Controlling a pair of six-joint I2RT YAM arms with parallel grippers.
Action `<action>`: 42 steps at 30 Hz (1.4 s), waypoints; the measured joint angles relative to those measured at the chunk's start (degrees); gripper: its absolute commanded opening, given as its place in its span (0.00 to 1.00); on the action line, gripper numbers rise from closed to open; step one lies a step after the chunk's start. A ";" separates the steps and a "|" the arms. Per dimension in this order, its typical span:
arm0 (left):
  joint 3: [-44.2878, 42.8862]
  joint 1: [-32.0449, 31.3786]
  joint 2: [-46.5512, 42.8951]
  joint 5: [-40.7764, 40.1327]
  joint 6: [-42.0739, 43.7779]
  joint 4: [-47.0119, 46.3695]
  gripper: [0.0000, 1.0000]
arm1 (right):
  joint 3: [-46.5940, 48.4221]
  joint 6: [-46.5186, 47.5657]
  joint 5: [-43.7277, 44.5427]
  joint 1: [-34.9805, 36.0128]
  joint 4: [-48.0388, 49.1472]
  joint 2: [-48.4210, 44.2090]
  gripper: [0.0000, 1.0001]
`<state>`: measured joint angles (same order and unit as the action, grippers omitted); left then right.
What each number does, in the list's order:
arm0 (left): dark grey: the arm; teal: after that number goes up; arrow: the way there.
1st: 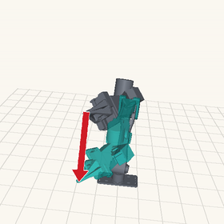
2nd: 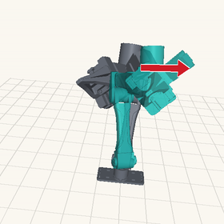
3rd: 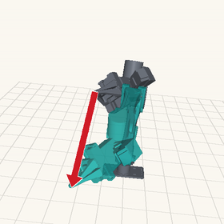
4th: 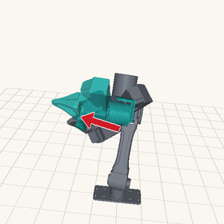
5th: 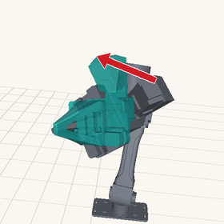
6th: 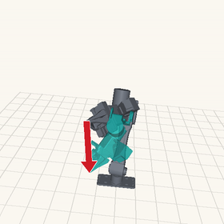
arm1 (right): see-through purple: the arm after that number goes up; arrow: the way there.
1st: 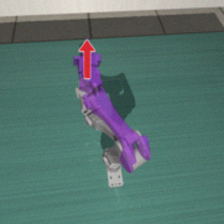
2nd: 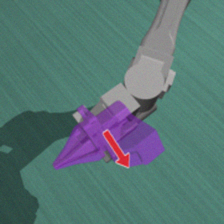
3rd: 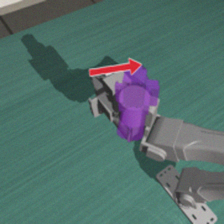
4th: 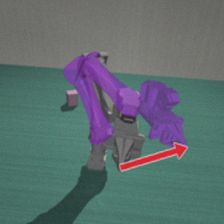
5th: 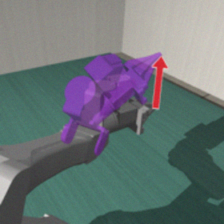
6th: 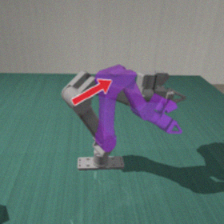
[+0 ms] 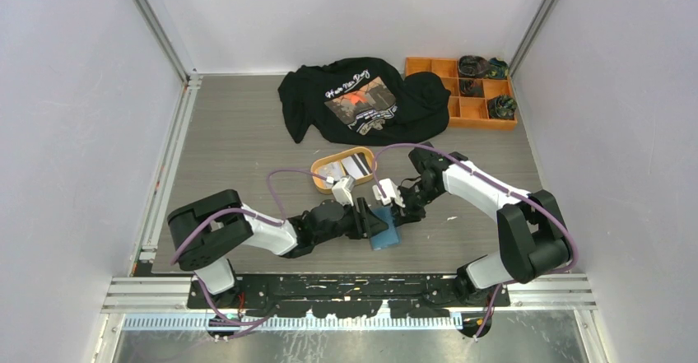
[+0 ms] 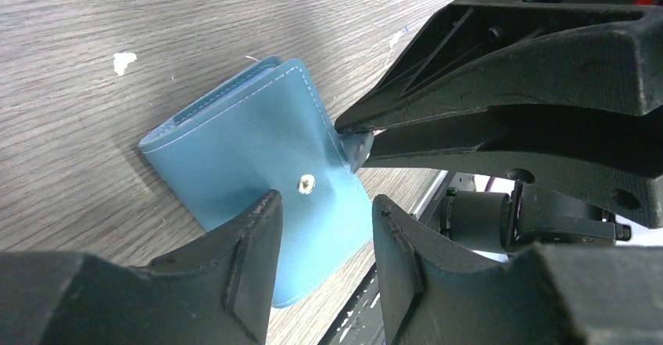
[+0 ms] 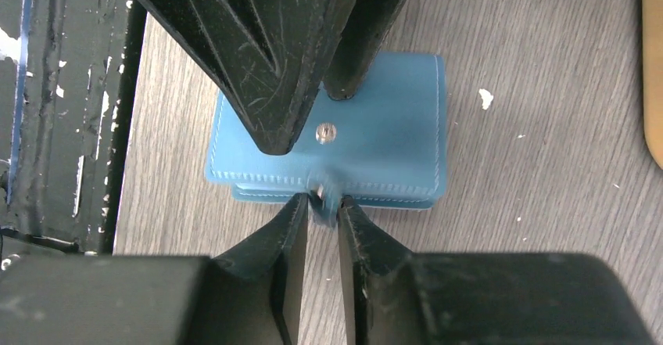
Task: Put the credit cards into the card holder
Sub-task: Close the card holder at the center of the board.
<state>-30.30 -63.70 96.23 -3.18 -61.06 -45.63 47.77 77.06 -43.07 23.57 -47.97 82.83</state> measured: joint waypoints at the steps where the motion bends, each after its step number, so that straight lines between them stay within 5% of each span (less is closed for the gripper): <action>1: -0.11 0.00 0.09 -0.02 0.00 0.02 0.47 | 0.00 -0.15 -0.02 0.00 0.11 0.00 0.32; 16: -0.63 0.72 1.07 -2.64 -0.59 1.53 0.29 | 1.84 -6.60 -0.20 -4.94 -1.62 -5.75 0.66; 32: 1.36 0.72 -8.44 -2.60 5.73 2.23 0.37 | 4.72 9.77 -10.75 -6.03 -21.92 -9.31 0.66; 35: 3.67 0.72 -13.90 -3.15 7.78 3.65 0.40 | 4.72 9.53 -10.10 -4.59 -22.10 -9.46 0.66; 42: 8.72 0.76 -32.87 -6.54 14.53 15.41 0.79 | 4.74 4.37 -5.60 -1.01 -19.52 -10.49 0.67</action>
<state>-21.58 -62.94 63.35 -9.72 -46.52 -30.22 52.51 81.43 -48.66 22.57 -67.48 72.34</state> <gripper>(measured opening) 0.647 0.666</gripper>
